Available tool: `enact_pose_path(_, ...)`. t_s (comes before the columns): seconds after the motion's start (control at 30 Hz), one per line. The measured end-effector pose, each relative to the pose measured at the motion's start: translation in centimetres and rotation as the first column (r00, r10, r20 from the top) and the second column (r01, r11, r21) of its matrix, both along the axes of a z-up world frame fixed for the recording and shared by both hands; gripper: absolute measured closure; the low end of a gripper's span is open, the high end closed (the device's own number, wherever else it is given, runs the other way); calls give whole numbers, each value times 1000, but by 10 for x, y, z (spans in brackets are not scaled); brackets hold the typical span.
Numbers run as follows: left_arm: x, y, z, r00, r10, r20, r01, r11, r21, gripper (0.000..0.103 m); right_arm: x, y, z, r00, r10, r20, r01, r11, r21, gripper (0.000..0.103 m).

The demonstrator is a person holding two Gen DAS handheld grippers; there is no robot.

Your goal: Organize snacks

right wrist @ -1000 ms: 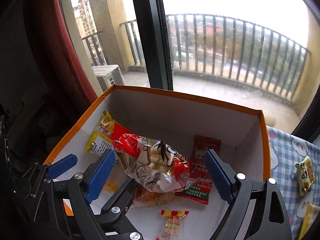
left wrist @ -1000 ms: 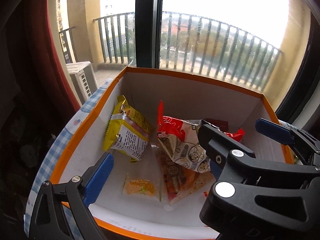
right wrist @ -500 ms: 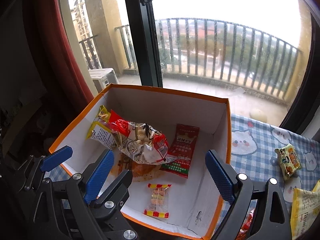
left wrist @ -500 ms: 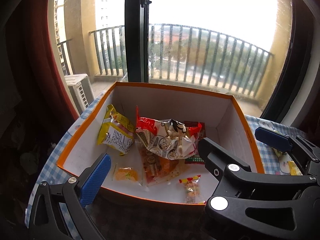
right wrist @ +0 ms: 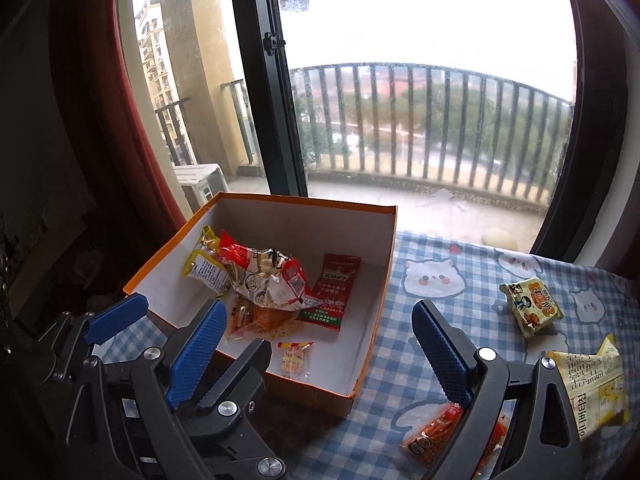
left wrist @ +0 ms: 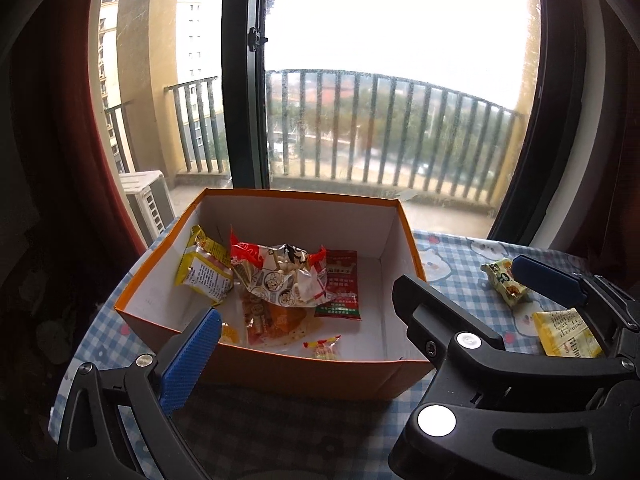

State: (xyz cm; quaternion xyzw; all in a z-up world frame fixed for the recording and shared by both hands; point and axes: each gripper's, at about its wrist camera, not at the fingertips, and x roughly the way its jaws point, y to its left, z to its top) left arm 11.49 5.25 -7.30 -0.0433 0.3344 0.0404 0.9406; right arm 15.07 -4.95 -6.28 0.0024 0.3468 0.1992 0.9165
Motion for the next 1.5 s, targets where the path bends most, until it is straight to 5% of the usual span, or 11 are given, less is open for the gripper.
enact_pose_path(0.7, -42, -112, -10, 984, -173, 34, 174, 985, -16, 1, -66, -115, -4, 980, -180, 89, 182, 983, -11, 3)
enact_pose_path(1.23, -38, -176, -59, 942, -332, -41, 331, 943, -36, 1, -83, -176, -54, 958, -281, 59, 285, 957, -54, 3)
enact_pose_path(1.5, -29, -188, -92, 924, -367, -107, 366, 930, -24, 1, -84, -197, -88, 949, -317, -5, 317, 949, 5, 3)
